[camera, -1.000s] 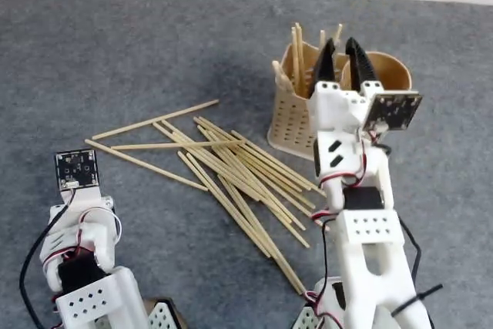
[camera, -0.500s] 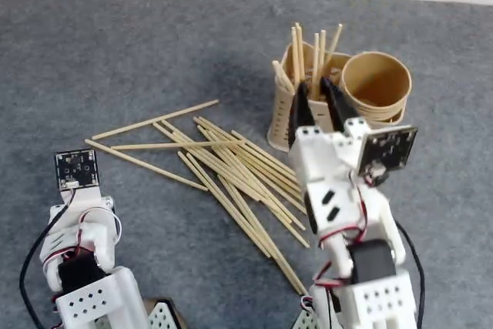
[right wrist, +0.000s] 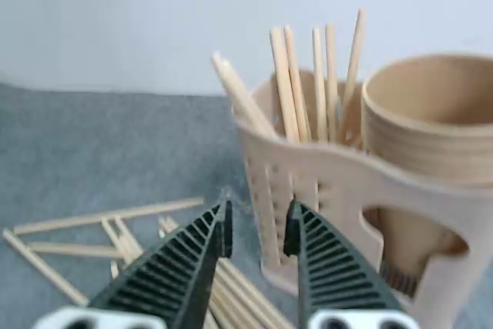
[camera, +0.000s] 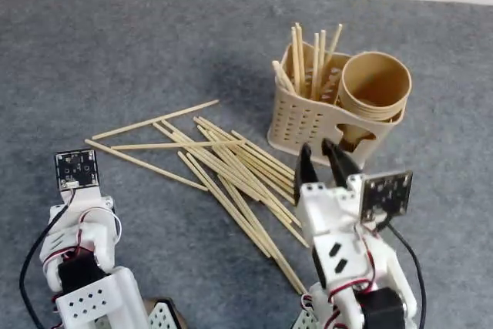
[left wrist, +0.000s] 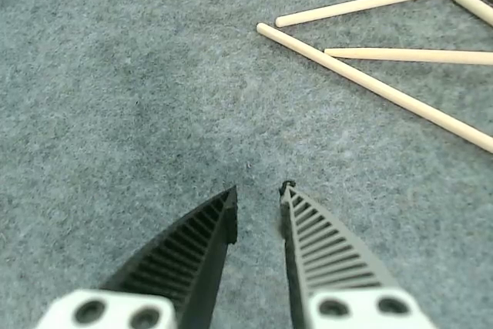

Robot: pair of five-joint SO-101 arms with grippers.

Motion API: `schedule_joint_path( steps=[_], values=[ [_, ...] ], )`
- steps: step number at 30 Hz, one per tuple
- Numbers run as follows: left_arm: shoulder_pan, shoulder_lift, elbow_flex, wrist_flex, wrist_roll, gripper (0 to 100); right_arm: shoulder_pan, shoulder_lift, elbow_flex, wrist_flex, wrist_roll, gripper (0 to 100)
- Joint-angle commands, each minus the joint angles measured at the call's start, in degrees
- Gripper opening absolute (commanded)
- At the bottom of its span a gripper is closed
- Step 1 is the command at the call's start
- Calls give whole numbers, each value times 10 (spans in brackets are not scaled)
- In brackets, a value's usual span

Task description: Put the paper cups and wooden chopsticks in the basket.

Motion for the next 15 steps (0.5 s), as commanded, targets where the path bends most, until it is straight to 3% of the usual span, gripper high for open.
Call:
schedule_joint_path(
  steps=[1,8,15],
  values=[
    [10,-5,-18,-7,-3,110,-3,-1,12,44,-2,123],
    [8,0,-78,-5,-50,167,-4,-9,68,96,-4,123],
    [14,4,-210,66,-109,168,22,-10,138,113,-4,123]
  ],
)
